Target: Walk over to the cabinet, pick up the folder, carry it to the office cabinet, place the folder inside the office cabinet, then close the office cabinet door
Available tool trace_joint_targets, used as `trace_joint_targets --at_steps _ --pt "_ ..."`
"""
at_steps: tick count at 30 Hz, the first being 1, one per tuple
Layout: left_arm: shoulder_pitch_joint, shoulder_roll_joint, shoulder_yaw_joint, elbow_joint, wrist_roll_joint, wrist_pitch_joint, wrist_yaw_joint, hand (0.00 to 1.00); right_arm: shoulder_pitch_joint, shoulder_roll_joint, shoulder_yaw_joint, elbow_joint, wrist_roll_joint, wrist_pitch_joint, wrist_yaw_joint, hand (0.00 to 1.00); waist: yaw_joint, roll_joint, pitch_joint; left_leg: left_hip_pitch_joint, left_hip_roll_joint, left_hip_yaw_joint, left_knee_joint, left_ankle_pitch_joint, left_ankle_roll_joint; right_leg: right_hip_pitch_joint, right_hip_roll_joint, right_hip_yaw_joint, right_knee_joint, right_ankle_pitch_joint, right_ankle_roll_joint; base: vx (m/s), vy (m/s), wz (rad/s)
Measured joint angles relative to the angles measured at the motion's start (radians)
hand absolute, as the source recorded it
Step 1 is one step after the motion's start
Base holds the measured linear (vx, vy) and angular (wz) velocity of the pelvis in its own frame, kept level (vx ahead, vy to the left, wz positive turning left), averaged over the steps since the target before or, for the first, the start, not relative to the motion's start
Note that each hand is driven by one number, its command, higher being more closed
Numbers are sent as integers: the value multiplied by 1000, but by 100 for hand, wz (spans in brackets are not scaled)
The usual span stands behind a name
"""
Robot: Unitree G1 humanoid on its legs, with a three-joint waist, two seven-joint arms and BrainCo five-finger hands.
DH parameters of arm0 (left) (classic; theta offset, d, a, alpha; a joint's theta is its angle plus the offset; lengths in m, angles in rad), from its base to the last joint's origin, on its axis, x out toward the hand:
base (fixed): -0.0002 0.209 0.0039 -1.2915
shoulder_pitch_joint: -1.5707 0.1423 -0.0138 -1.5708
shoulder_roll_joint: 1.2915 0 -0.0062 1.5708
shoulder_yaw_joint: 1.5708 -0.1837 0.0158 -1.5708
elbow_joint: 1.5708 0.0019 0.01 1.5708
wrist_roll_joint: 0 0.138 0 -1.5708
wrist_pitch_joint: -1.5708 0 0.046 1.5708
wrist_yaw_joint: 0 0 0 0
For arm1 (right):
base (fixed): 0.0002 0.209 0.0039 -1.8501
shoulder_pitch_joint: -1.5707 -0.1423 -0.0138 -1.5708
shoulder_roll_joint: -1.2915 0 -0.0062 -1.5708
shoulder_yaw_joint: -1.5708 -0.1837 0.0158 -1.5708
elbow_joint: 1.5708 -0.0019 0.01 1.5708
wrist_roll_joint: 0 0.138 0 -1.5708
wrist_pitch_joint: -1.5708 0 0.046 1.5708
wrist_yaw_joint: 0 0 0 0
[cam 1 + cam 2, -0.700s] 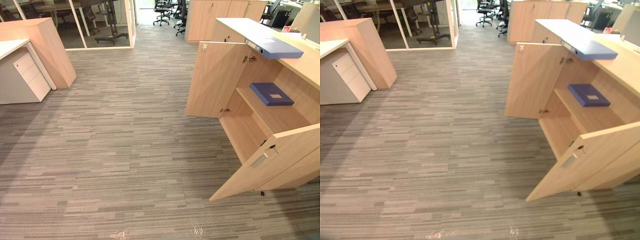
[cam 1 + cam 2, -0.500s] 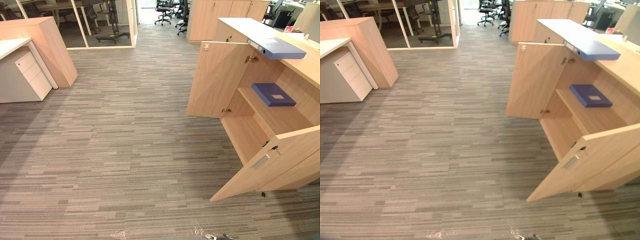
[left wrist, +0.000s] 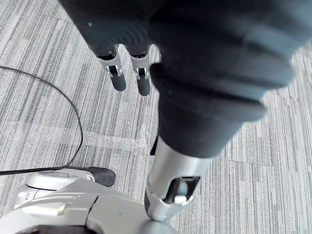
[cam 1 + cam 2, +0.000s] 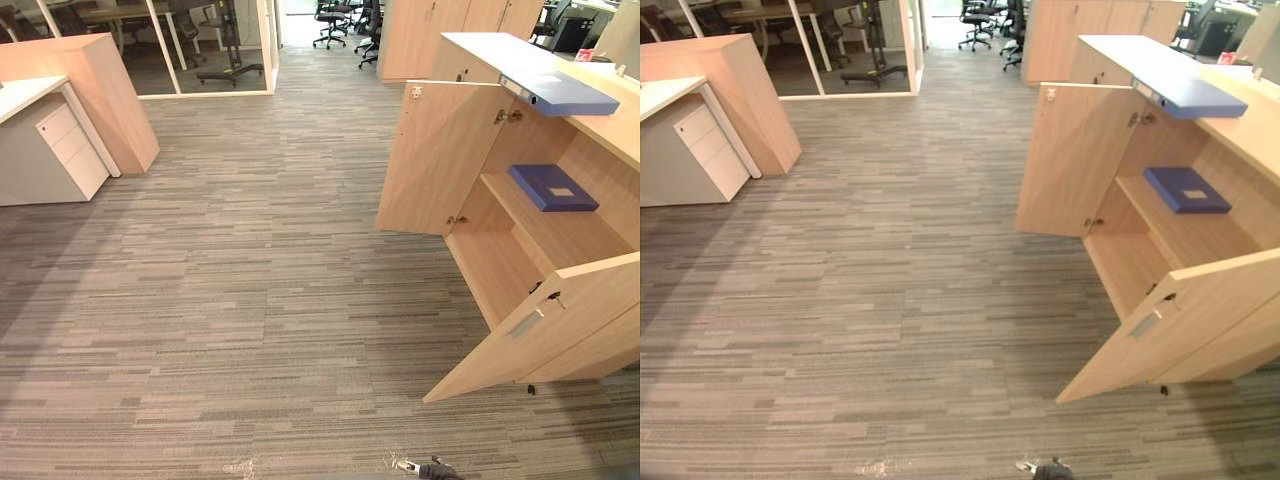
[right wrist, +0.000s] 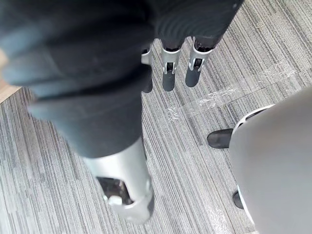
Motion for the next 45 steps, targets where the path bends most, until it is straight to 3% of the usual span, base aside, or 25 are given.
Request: trace_joint_targets --at_steps 9,19,22,24,27,29,31,33,35,36,37,38,41,42,43,45 --pt "-4 10 -48 0 14 -6 35 0 -9 2 30 0 -58 0 -70 0 1 -5 7 4 -1 0 -4 2 2 2 -1 -1 -1 0 0 0 0 0" --pt "-6 12 -54 -1 -7 -9 36 0 -6 7 -11 1 28 1 -69 0 1 -4 38 31 -3 -3 28 -13 -4 46 -3 -4 0 0 0 -7 3 1" --pt "-11 3 -50 -9 -77 -9 36 0 -14 1 -36 0 44 -6 -69 0 -3 9 75 -69 2 -12 242 -107 -18 46 -4 -21 18 -12 -7 -102 25 16" --pt "-4 -11 -31 -41 -111 -10 34 0 -17 0 -80 0 76 -9 -70 0 -1 21 105 -139 11 -16 407 -149 -68 48 -2 -30 38 -36 -30 -134 50 27" --pt "21 -45 44 -89 -123 -11 32 0 -18 0 -115 -2 102 -9 -73 0 5 29 124 -276 22 3 668 -135 -92 44 -8 -29 62 -44 -40 -81 57 0" --pt "35 -67 73 -99 -123 -11 34 0 -18 0 -131 -22 113 -9 -79 0 7 39 137 -368 67 45 823 -181 -63 46 -22 -22 75 -49 -35 -10 110 -14" --pt "36 -66 71 -100 -123 -11 34 0 -16 0 -141 -22 113 -9 -80 0 8 37 139 -385 96 46 752 -191 -64 46 -47 -8 79 -56 -24 36 155 -13" --pt "37 -67 75 -100 -123 -11 34 0 -13 0 -159 -27 113 -9 -80 0 5 36 140 -384 126 28 543 -182 -70 39 -97 1 78 -73 3 96 256 -16" --pt "37 -71 84 -101 -128 -11 34 0 -5 0 -159 -41 113 -9 -84 0 4 35 140 -383 144 27 442 -170 -75 37 -133 1 76 -86 24 187 345 -11" --pt "37 -76 102 -101 -141 -11 35 0 3 1 -158 -56 115 -9 -89 0 4 32 142 -382 163 40 361 -120 -99 50 -177 7 75 -97 68 314 476 5" --pt "40 -81 115 -106 -153 -11 36 0 19 0 -157 -68 114 -9 -91 0 6 37 137 -367 149 104 353 -33 -98 59 -217 7 75 -109 96 368 477 5" --pt "37 -82 116 -118 -164 -16 44 0 15 7 -159 -67 116 -6 -89 0 20 25 144 -372 145 168 388 -29 -66 66 -245 -4 118 -111 103 337 379 8" --pt "49 -80 141 -127 -167 -24 50 0 14 30 -161 -64 109 -1 -87 0 49 -3 120 -359 101 205 446 -115 -26 53 -285 -7 189 -91 114 378 322 -28" --pt "65 -78 161 -128 -164 -24 53 0 16 41 -177 -43 108 2 -78 0 52 -25 81 -342 59 227 441 -147 -5 57 -329 2 172 -60 144 381 293 -34" --pt "68 -76 163 -126 -164 -24 53 0 15 42 -190 -37 108 3 -73 0 54 -30 72 -322 37 237 429 -148 -3 60 -349 6 175 -51 142 470 354 -48" --pt "78 -71 162 -113 -153 -21 57 0 21 30 -206 -13 108 13 -59 0 56 -40 48 -207 -40 266 360 -150 39 43 -434 34 283 -16 149 396 276 -54"
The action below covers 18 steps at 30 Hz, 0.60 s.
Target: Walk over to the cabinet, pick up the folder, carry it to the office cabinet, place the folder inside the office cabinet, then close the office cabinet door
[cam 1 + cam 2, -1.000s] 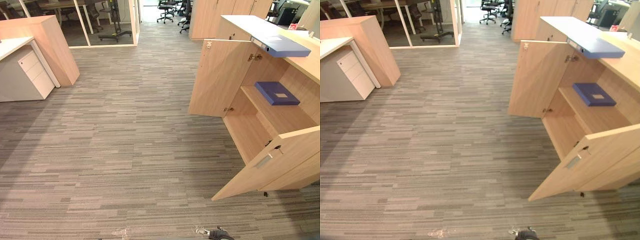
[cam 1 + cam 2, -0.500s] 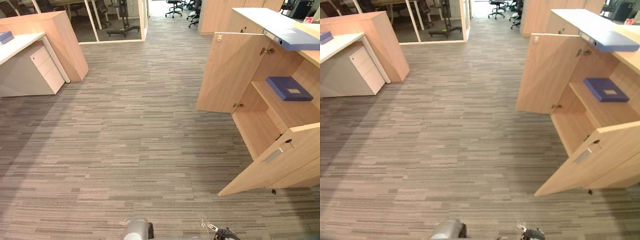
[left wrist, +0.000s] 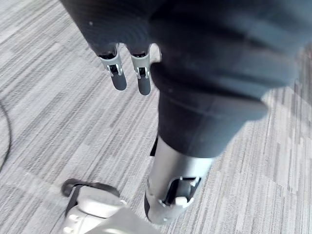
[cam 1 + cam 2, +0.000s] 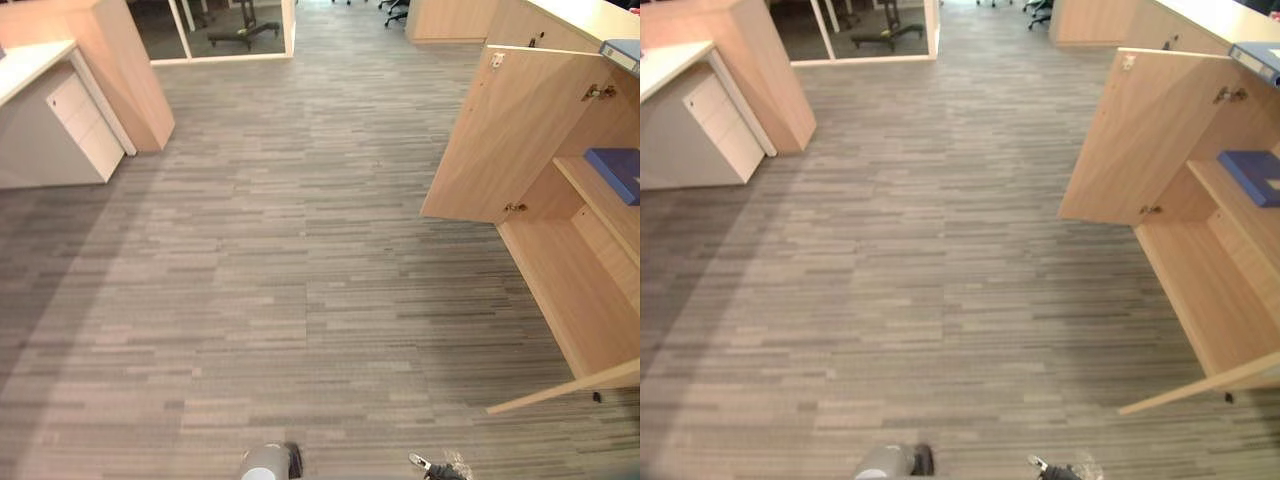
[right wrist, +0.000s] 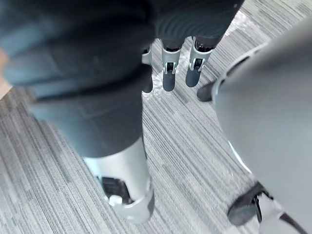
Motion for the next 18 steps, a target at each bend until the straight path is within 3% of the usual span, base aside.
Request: trace_joint_targets --at_steps 1,3,4,5,6,7,9,10,13,14,15,16,18 --pt "2 -1 0 -1 4 0 2 0 0 0 1 0 -3 -7 0 0 2 1 -4 34 -21 -6 -23 -1 1 -18 -23 2 60 8 -11 355 261 -55" --pt "12 -3 -11 -1 4 -1 4 0 2 -30 6 -15 -4 -12 1 0 -5 15 -36 118 -60 -16 -104 -8 18 -125 -89 -38 303 52 -93 292 218 -28" --pt "3 -1 -17 -3 0 -2 2 0 -5 -38 11 -42 -4 -16 1 0 -26 21 -37 160 -72 -18 -142 -13 41 -201 -146 -126 567 40 -172 279 180 15" --pt "-3 4 -28 -3 1 -2 -2 0 -17 -45 19 -46 -4 -13 0 0 -30 20 -32 209 -70 -27 -174 -12 42 -237 -174 -241 728 36 -194 258 152 19" --pt "-6 8 -35 -3 0 -2 -4 0 -18 -46 28 -44 -3 -11 0 0 -32 23 -34 227 -66 -31 -186 -12 42 -247 -174 -295 772 21 -189 294 98 10" --pt "-26 27 -66 11 11 5 -6 0 -35 -44 73 -46 -5 -12 -1 0 -34 22 -26 249 -56 -47 -206 -12 42 -293 -146 -379 811 -79 -156 285 12 7" --pt "-58 43 -104 21 34 11 -6 0 -64 -42 96 -53 -8 -13 0 0 -38 26 16 272 -43 -51 -211 -12 41 -333 -89 -418 759 -158 -141 262 -75 7" --pt "-90 48 -126 26 40 12 -6 0 -90 -39 103 -65 -20 -12 2 0 -41 32 69 308 -22 -55 -210 -17 32 -356 -25 -453 667 -192 -149 170 -119 -2" --pt "-101 51 -133 26 42 13 -5 0 -100 -16 143 -98 -35 -20 2 0 -44 30 92 347 6 -50 -232 -31 8 -432 72 -499 472 -182 -153 127 -145 -1" --pt "-98 66 -137 22 50 12 -4 0 -98 -6 169 -102 -36 -21 2 0 -44 3 89 368 -5 -51 -263 -38 -4 -447 112 -516 325 -102 -169 171 -212 8" --pt "-100 87 -138 20 57 12 -4 0 -87 6 179 -100 -35 -20 2 0 -45 -36 92 391 -32 -65 -280 -44 -17 -452 119 -522 244 -34 -280 260 -258 -8" --pt "-110 72 -140 38 71 17 -2 0 -86 -2 178 -96 -36 -20 3 0 -33 -13 93 405 -12 -67 -293 -50 -29 -451 148 -525 250 -37 -307 261 -232 -29" --pt "-111 69 -135 38 104 20 -3 0 -76 2 169 -94 -35 -25 2 0 -47 -1 84 403 31 -66 -281 -45 -36 -449 201 -518 230 -92 -283 272 -271 -40"
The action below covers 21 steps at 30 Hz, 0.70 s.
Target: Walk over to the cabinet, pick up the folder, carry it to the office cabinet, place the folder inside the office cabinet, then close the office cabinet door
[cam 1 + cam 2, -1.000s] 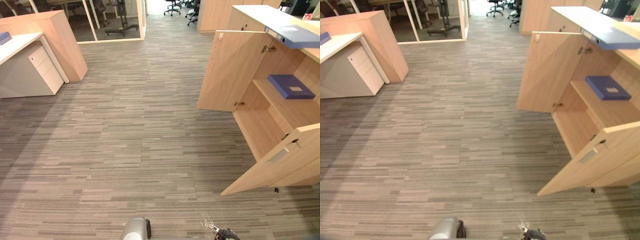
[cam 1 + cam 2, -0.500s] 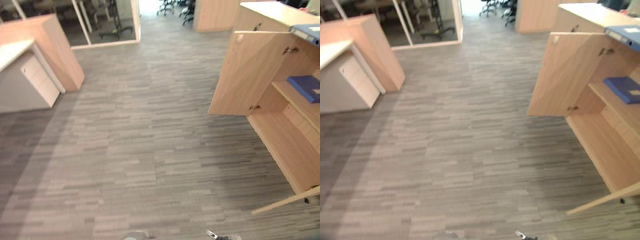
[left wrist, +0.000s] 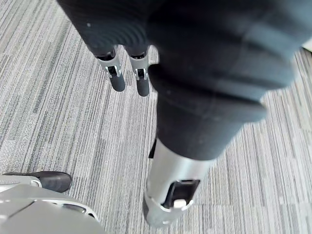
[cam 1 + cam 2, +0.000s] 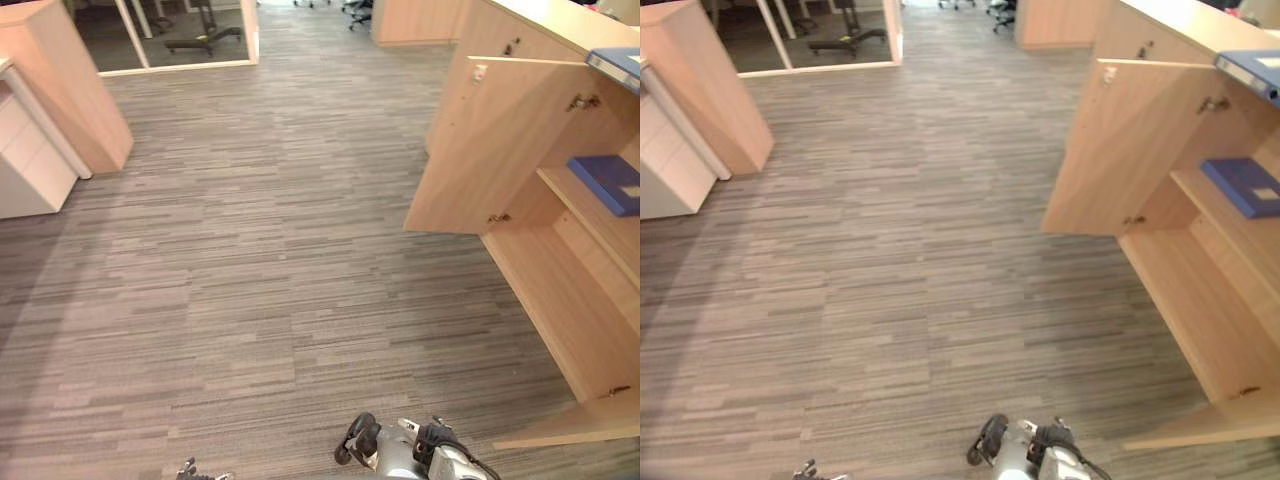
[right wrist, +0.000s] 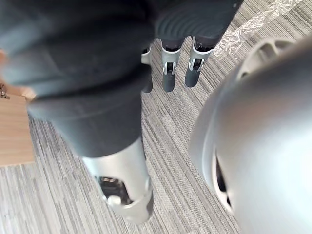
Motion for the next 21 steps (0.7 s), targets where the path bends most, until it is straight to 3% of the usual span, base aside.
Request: trace_joint_targets --at_steps 2,3,4,5,6,8,9,12,15,17,20,21 --pt "1 5 9 1 18 4 0 0 29 7 -30 4 20 -5 -1 0 -13 -13 -3 -8 29 1 61 -6 -2 20 23 -12 7 -46 13 240 -278 -12" --pt "1 11 12 1 20 8 0 0 40 16 -56 10 45 -9 -1 0 -14 -18 -4 -42 66 0 177 -9 2 59 48 -34 -29 -75 57 238 -300 -2" --pt "2 9 10 6 21 10 0 0 47 16 -62 12 59 -12 -1 0 -14 -3 -13 -77 103 -2 248 -9 2 93 49 -76 -32 -121 108 286 -264 17" --pt "14 -7 14 1 21 8 -2 0 65 7 -75 -14 85 -19 -1 0 -23 26 -28 -165 170 -7 480 -24 -24 114 18 -51 106 -185 12 305 -54 27" --pt "25 -11 49 -23 15 2 1 0 90 6 -77 -8 85 -23 -1 0 -23 12 -27 -230 209 3 721 10 -53 180 9 -24 83 -185 81 317 22 7" --pt "51 -42 53 -21 0 11 4 0 92 -21 -82 3 113 -33 -1 0 -15 82 -35 -341 310 -41 1009 50 -91 257 139 15 -24 -166 90 332 29 -69" --pt "63 -43 53 -21 -12 12 6 0 91 -18 -82 22 115 -32 -2 0 -12 69 -31 -411 306 -32 1072 35 -68 288 169 52 -76 -163 91 350 -54 -94" --pt "63 -40 58 -30 -34 12 16 0 71 -16 -87 70 115 -30 -12 0 3 32 -22 -514 251 -22 968 -16 -68 334 189 139 -186 -113 94 244 -42 -100" --pt "65 -49 59 -42 -58 10 28 0 65 -19 -70 79 114 -23 -18 0 18 27 -15 -563 217 -138 569 -13 -79 397 207 229 -272 -90 105 306 27 -101" --pt "71 -70 108 -43 -72 4 46 0 64 -17 -32 75 114 -22 -22 0 23 27 -15 -560 220 -276 195 43 -106 419 213 296 -292 -98 121 330 167 -88" --pt "72 -96 163 -39 -104 -1 69 0 70 -16 -6 72 112 -21 -32 0 42 28 -21 -561 216 -355 85 74 -133 460 196 376 -296 -132 177 377 276 -83" --pt "79 -95 181 -27 -116 -3 73 0 84 -12 16 65 110 -21 -32 0 51 16 -41 -559 188 -371 119 170 -149 474 165 415 -294 -148 206 468 380 -98"
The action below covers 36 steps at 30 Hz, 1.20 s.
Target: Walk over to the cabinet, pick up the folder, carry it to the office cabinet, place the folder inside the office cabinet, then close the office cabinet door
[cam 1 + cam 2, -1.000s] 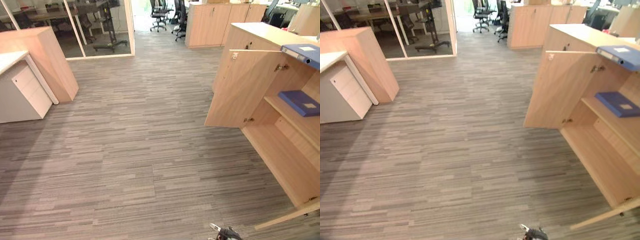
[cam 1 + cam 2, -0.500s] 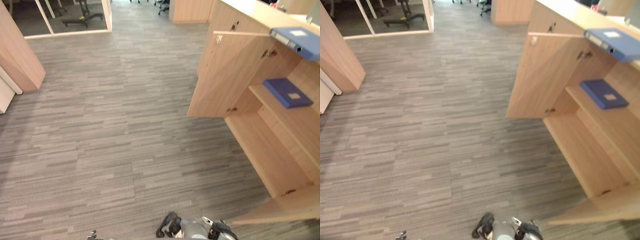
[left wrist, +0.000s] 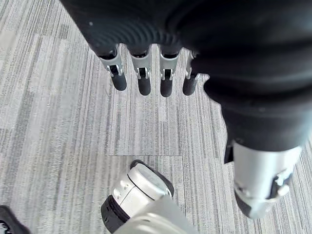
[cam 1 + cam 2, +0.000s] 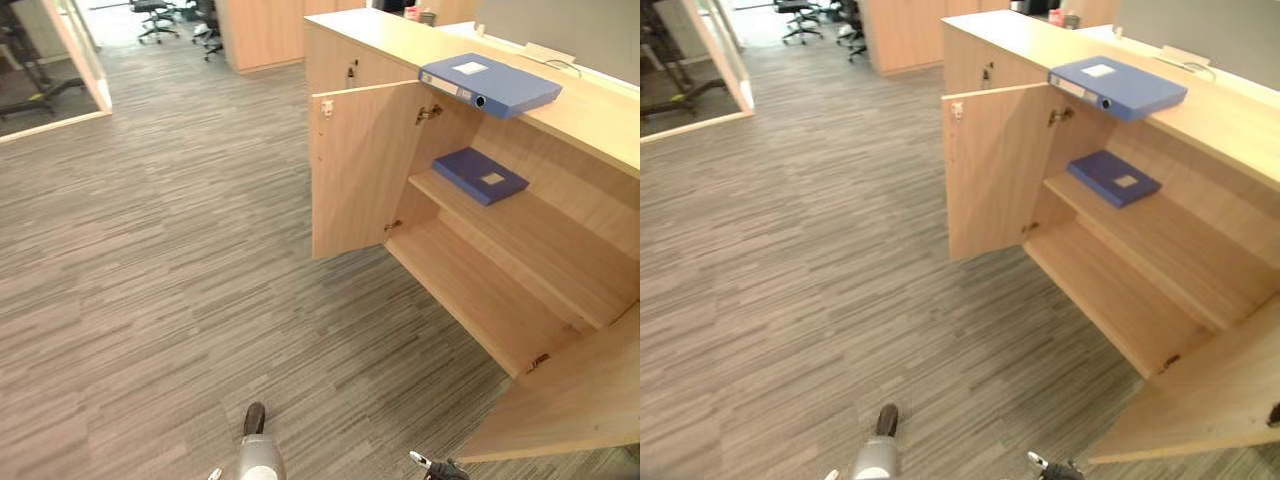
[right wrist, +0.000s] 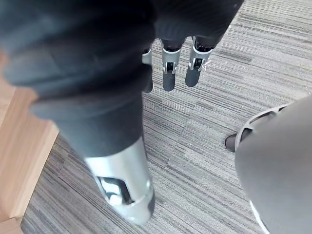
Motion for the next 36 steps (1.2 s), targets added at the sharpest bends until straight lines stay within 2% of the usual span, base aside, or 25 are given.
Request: trace_joint_targets --at_steps 1,2,3,4,5,6,7,9,10,12,14,16,17,19,20,21,22,23,25,27,28,30,32,33,36 --pt "4 4 6 5 -2 -2 4 0 5 3 13 0 0 2 0 0 2 -9 -15 3 -25 2 9 56 6 4 -21 17 3 -5 15 519 435 -92" --pt "6 18 17 26 -11 -7 9 0 10 12 17 5 -3 4 1 0 2 -28 -36 21 -63 26 24 131 3 7 -78 48 15 -11 49 528 436 -70" --pt "-3 37 11 36 -21 -9 16 0 9 28 21 2 -9 7 4 0 0 -56 -46 37 -98 63 25 126 25 -10 -129 60 50 5 87 518 429 -77" --pt "-9 37 8 37 -26 -9 20 0 4 27 19 0 -16 7 8 0 2 -56 -44 70 -115 103 20 105 52 -31 -166 82 113 28 121 450 427 -78" --pt "-9 39 12 37 -26 -10 24 0 4 24 14 1 -18 8 13 0 3 -59 -43 137 -150 144 -1 84 81 -64 -225 96 239 53 111 382 433 -77" --pt "-9 39 13 37 -26 -10 25 0 14 22 9 -1 -18 10 15 0 -6 -61 -42 206 -194 165 -27 63 110 -101 -296 78 376 79 71 354 445 -57" --pt "-11 39 12 37 -26 -11 25 0 22 19 7 -6 -17 9 16 0 -12 -62 -45 229 -214 172 -36 48 124 -124 -334 53 441 100 35 302 426 -28" --pt "-35 39 13 36 -24 -10 24 0 31 5 7 -29 -37 7 13 0 -29 -59 -64 286 -272 210 -69 17 165 -182 -478 -97 604 191 -150 269 474 -27" --pt "-40 39 13 37 -21 -7 24 0 29 2 8 -34 -38 5 13 0 -31 -52 -68 297 -275 225 -79 13 172 -193 -505 -129 637 203 -169 155 344 -53" --pt "-57 41 13 34 -10 -4 23 0 28 -3 6 -39 -41 -4 14 0 -35 -54 -61 327 -268 260 -106 8 182 -237 -530 -206 727 191 -153 53 171 -61" --pt "-87 51 -13 34 24 6 22 0 10 2 -11 -39 -49 -10 24 0 -41 -45 -41 358 -228 292 -123 -10 194 -289 -438 -252 750 89 -64 59 100 -71" --pt "-110 55 -55 23 25 5 20 0 0 11 -19 -40 -58 -10 31 0 -47 -38 -19 392 -200 309 -136 -40 205 -314 -353 -293 695 27 -26 59 -15 -55" --pt "-128 57 -65 23 23 4 18 0 -9 18 -22 -41 -56 -9 32 0 -51 -40 -12 407 -188 317 -141 -58 202 -346 -296 -321 618 9 -29 60 -72 -44" --pt "-148 53 -73 24 25 4 15 0 -10 21 -23 -58 -50 -7 32 0 -54 -45 -1 423 -182 319 -152 -72 189 -374 -262 -393 500 15 -38 81 -142 -9" --pt "-164 41 -84 23 32 3 12 0 -10 28 -23 -76 -48 -5 32 0 -54 -56 15 447 -186 318 -164 -80 176 -388 -248 -437 381 46 -62 147 -214 25" --pt "-167 28 -83 7 60 2 6 0 -10 38 -28 -81 -40 -3 31 0 -56 -63 21 467 -190 303 -173 -91 166 -386 -243 -449 327 92 -169 167 -192 25" --pt "-166 17 -85 6 66 2 2 0 -8 33 -28 -80 -39 -1 31 0 -56 -60 19 472 -177 296 -175 -104 173 -375 -224 -460 322 85 -160 254 -186 16" --pt "-164 -5 -72 0 79 3 -10 0 -10 28 -28 -91 -43 1 31 0 -51 -35 18 473 -152 293 -164 -115 172 -366 -188 -467 310 54 -149 297 -174 -5" --pt "-161 -25 -29 -14 87 4 -25 0 -9 29 -29 -107 -44 3 30 0 -42 -20 20 482 -111 303 -132 -131 149 -347 -143 -470 309 12 -151 319 -223 -11" --pt "-160 -21 -2 -16 93 12 -58 0 -1 38 -22 -119 -39 4 30 0 -60 -15 18 374 -24 296 188 -213 73 -278 -60 -486 241 -9 -152 334 -293 -3" --pt "-161 -23 13 -19 91 12 -64 0 0 38 -21 -122 -36 3 30 0 -62 -10 20 321 4 291 327 -224 60 -256 -35 -485 216 -7 -153 291 -229 -21" --pt "-158 -54 78 -41 80 14 -90 0 20 22 -21 -152 -33 -1 30 0 -54 47 16 130 94 243 857 -155 -21 -172 74 -445 145 -6 -165 287 -96 -65" --pt "-155 -48 92 -42 72 15 -97 0 18 19 -19 -154 -28 -8 29 0 -48 60 20 56 123 266 1076 -116 -27 -117 115 -378 109 -19 -156 336 57 -100" --pt "-150 -41 94 -41 63 17 -95 0 22 21 -10 -152 -27 -8 28 0 -39 53 19 24 121 291 1112 -120 -20 -84 123 -324 80 -14 -154 410 100 -117" --pt "-141 -29 89 -43 41 17 -87 0 16 18 20 -148 -27 -5 20 0 -21 40 18 -20 109 322 995 -158 39 -34 111 -226 22 5 -148 327 108 -119"
